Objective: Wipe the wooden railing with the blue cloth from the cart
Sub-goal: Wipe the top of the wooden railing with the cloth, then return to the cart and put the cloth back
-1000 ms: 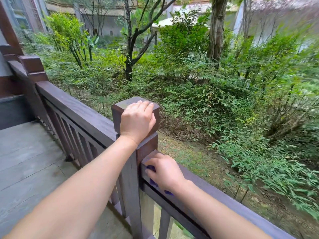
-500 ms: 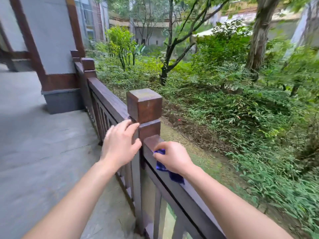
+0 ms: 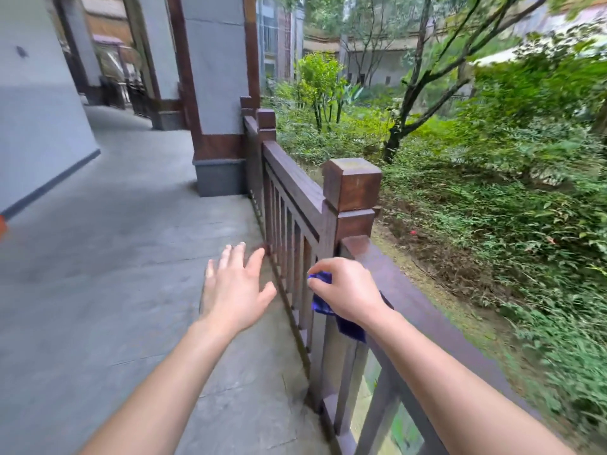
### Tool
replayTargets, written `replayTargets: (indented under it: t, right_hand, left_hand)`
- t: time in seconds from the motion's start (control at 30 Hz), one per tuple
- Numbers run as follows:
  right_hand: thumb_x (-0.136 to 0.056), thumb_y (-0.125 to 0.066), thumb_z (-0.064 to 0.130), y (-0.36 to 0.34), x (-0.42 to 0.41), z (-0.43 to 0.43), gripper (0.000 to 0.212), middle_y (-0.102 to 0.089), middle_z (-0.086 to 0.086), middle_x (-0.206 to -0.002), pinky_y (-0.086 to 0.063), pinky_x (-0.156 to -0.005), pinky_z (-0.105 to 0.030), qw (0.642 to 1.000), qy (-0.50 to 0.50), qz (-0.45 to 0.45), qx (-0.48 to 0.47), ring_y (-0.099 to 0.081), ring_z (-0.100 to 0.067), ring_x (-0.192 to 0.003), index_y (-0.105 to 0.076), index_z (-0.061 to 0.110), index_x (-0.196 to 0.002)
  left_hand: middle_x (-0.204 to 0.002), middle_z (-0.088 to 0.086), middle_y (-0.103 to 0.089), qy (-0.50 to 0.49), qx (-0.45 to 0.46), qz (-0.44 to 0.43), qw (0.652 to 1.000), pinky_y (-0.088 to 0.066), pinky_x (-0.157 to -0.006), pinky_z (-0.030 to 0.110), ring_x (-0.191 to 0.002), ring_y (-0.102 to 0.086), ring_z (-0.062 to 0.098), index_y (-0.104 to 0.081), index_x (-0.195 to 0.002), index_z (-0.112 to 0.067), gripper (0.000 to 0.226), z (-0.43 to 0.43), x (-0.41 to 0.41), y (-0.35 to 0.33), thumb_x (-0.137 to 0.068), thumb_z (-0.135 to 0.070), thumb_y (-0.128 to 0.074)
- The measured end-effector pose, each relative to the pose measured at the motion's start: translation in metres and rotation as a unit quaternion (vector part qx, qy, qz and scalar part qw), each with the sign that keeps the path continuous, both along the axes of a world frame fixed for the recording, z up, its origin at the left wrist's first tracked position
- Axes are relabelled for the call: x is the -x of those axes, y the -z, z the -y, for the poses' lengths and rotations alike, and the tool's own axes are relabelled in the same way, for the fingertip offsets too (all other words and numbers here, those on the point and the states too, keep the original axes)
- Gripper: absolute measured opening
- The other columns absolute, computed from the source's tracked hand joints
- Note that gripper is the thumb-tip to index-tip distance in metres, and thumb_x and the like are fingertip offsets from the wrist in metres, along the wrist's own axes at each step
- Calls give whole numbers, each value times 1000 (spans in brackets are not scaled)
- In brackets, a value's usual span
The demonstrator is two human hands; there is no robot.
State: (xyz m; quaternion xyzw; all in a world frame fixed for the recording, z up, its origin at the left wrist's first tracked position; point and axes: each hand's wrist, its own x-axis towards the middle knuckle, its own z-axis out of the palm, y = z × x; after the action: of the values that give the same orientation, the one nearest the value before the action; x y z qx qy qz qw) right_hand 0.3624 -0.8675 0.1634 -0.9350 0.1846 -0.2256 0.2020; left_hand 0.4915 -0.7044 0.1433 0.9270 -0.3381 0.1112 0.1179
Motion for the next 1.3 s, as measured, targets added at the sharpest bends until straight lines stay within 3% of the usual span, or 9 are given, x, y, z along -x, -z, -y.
replayTargets:
  t: [0.1, 0.3, 0.73, 1.03, 1.3]
  right_hand:
    - [-84, -60, 33, -6, 5, -35, 19, -72, 5, -105, -51, -84, -35, 1000, -17, -8, 1, -63, -19, -100, -71, 27, -99]
    - [-87, -57, 31, -9, 16, -110, 20, -71, 3, -102, -52, -80, -38, 999, -42, -8, 6, -63, -19, -95, -70, 24, -100]
    - [-86, -58, 33, -7, 34, -231, 18, -69, 4, -92, -44, -72, -30, 984, -179, -4, 14, -61, -18, -90, -70, 28, -98]
    - [-85, -57, 34, 11, 61, -298, 17, -71, 6, -97, -39, -69, -26, 941, -339, -9, -8, -62, -17, -91, -69, 31, -97]
    - [-85, -59, 30, 28, 104, -389, 13, -69, 3, -93, -49, -78, -36, 886, -463, -22, -28, -60, -20, -91, -70, 30, -93]
  left_hand:
    - [-163, 11, -22, -20, -8, -1, 1000, -18, -121, 53, -151, -14, 30, -27, -152, -31, 68, -38, 8, 1, -91, -53, -46]
    - [-164, 11, -19, -43, -21, -10, 999, -16, -121, 55, -152, -11, 29, -26, -152, -28, 65, -124, 29, 2, -93, -52, -41]
    - [-164, 11, -20, -178, -34, -6, 983, -15, -121, 55, -152, -12, 30, -27, -153, -28, 67, -268, 114, 10, -92, -52, -44]
    - [-164, 11, -20, -326, -48, -21, 944, -13, -122, 54, -152, -11, 29, -25, -154, -28, 69, -334, 221, 29, -92, -53, -44]
    - [-160, 11, -29, -441, -38, -33, 896, -20, -119, 54, -149, -19, 30, -35, -150, -25, 63, -417, 324, 45, -93, -51, -46]
